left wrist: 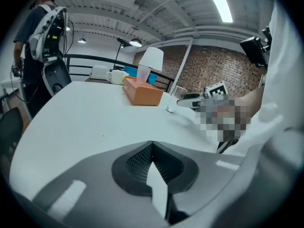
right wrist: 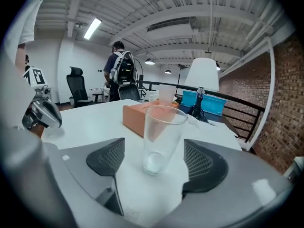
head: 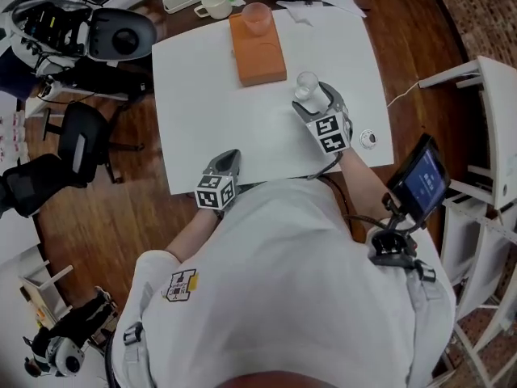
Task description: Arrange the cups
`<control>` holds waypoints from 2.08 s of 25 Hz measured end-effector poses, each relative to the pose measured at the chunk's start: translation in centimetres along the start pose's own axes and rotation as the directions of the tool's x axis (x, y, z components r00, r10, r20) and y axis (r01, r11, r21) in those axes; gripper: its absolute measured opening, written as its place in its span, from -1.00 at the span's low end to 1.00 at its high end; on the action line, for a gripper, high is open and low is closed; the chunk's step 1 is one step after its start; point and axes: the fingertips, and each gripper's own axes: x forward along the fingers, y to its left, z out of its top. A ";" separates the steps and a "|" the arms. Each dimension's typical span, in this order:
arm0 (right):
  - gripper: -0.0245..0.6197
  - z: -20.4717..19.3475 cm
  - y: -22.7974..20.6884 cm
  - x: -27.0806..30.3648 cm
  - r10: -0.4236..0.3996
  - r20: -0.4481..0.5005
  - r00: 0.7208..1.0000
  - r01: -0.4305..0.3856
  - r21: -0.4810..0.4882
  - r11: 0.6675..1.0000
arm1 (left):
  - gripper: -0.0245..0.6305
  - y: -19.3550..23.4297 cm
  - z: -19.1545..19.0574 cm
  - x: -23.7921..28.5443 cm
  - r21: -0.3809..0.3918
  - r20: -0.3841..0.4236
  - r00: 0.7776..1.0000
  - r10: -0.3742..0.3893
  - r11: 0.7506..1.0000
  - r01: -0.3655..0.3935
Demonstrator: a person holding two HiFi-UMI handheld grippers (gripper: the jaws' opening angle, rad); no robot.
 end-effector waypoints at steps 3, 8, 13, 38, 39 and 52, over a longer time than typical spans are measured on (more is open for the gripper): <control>0.35 0.2 0.0 1.8 0.030 -0.008 1.000 -0.030 -0.019 0.999 | -0.92 0.1 -0.4 -0.2 -0.012 -0.019 1.000 0.020 1.000 -0.020; 0.17 0.5 -0.6 3.6 0.018 -0.003 1.000 -0.018 -0.035 0.999 | -0.92 -0.6 -1.7 -0.9 -0.013 -0.077 0.997 0.030 0.999 -0.031; -0.01 0.9 -1.2 3.6 -0.003 0.025 1.000 0.003 -0.029 1.000 | -0.92 -1.3 -2.7 -1.4 -0.001 -0.107 0.994 0.027 1.000 -0.027; -0.03 8.9 8.7 0.3 0.210 0.072 0.975 -0.198 -0.142 0.970 | -0.92 0.2 -2.2 -0.7 -0.051 0.026 0.999 -0.028 0.998 0.029; -0.03 9.7 8.6 0.2 0.209 0.083 0.974 -0.196 -0.145 0.970 | -0.92 0.3 -2.2 -0.9 -0.054 0.032 0.999 -0.028 0.998 0.029; -0.03 17.0 4.0 3.8 0.175 0.146 0.974 -0.157 -0.123 0.980 | -0.92 2.7 -2.4 -2.7 -0.107 0.064 0.997 0.047 0.993 -0.040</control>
